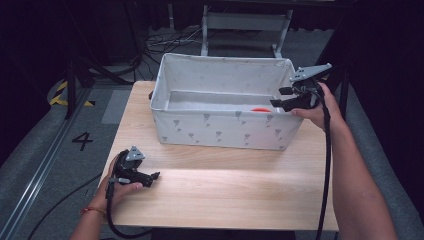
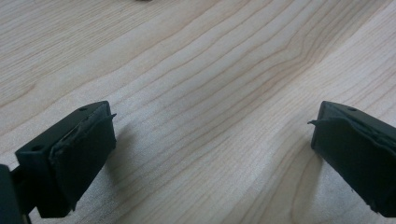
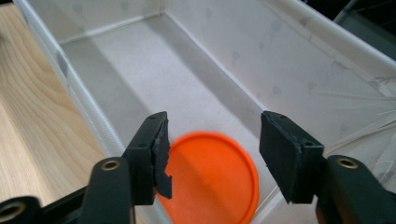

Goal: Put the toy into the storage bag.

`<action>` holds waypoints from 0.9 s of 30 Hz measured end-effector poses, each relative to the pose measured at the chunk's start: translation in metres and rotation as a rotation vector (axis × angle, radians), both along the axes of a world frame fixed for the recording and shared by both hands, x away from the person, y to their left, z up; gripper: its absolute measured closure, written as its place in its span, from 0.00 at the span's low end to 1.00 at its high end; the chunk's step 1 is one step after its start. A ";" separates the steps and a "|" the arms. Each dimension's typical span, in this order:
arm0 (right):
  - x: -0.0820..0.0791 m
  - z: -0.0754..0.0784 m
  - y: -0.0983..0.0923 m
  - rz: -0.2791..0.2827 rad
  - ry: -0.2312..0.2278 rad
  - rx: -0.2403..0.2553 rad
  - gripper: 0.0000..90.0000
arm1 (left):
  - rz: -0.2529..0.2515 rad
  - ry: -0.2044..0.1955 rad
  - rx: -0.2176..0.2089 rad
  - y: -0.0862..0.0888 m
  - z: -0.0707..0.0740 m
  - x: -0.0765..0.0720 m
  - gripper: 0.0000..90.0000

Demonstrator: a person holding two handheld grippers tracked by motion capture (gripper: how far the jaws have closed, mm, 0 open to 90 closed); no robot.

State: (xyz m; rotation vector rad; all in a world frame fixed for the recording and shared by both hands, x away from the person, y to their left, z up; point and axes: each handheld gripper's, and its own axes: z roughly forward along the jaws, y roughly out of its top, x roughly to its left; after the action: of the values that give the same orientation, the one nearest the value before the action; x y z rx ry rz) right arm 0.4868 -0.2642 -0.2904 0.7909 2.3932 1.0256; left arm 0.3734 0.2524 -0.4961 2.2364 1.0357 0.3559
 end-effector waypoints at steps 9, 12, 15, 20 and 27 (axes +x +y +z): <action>-0.034 0.002 -0.012 -0.045 -0.078 0.078 0.36 | 0.000 0.002 -0.002 0.000 0.000 0.000 0.00; -0.045 0.005 -0.017 -0.051 -0.105 0.092 0.35 | 0.000 0.000 0.000 0.000 0.000 0.000 0.00; -0.054 0.007 -0.021 -0.060 -0.126 0.086 0.34 | 0.000 0.000 0.000 0.000 0.000 0.000 0.00; -0.069 0.008 -0.028 -0.063 -0.146 0.069 0.33 | 0.003 0.002 0.000 0.000 0.000 0.000 0.00; -0.084 0.004 -0.032 -0.083 -0.162 0.013 0.33 | 0.005 0.001 0.002 0.000 0.000 0.000 0.00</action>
State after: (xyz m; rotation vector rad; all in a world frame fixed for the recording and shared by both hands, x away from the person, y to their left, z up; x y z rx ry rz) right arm 0.4023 -0.2963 -0.2866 0.7740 2.2009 1.0317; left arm 0.3730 0.2522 -0.4959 2.2368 1.0420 0.3582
